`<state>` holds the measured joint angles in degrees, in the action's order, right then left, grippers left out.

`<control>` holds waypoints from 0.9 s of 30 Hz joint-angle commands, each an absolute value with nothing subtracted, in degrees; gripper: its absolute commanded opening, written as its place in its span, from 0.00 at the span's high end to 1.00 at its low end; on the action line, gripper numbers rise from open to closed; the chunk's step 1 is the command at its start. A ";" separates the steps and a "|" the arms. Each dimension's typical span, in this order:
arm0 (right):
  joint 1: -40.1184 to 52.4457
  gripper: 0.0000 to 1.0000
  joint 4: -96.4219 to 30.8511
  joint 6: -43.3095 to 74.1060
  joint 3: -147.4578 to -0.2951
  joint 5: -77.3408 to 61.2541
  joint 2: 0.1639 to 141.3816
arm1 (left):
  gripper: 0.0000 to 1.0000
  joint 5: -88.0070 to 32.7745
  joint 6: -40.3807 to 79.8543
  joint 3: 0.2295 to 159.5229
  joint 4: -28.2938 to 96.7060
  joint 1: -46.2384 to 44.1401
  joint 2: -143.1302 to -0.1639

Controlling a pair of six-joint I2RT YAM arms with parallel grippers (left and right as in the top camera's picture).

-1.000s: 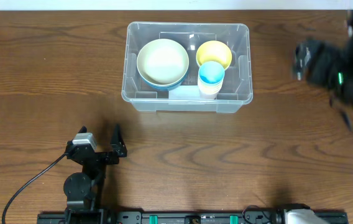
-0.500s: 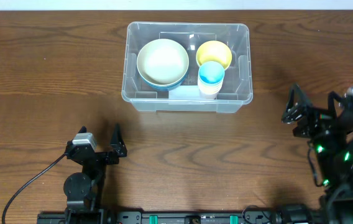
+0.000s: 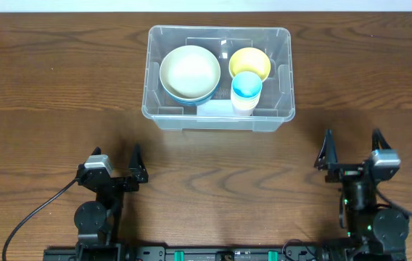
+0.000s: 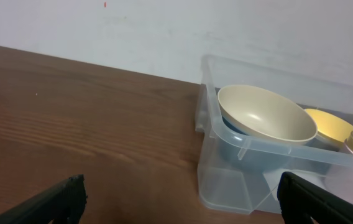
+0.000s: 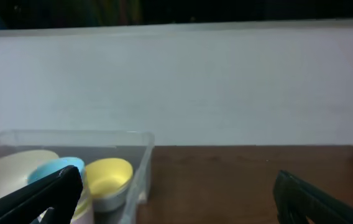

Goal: Pack container

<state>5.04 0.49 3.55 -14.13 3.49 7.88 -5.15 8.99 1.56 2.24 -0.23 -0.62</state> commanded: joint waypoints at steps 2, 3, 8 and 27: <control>4.84 0.01 0.67 -1.87 -8.80 3.90 1.39 | 0.02 -5.37 8.71 0.23 3.60 -0.45 -0.27; 4.84 0.01 0.67 -2.00 -7.66 3.90 0.40 | 0.02 -5.37 8.69 0.25 3.60 -0.45 -0.27; 4.67 0.01 0.89 -2.00 -2.63 3.84 0.32 | 0.02 -5.37 8.69 0.23 3.60 -0.45 -0.27; 4.67 0.01 -4.12 -6.76 -0.32 2.55 0.32 | 0.02 -5.37 8.71 0.25 3.60 -0.45 -0.27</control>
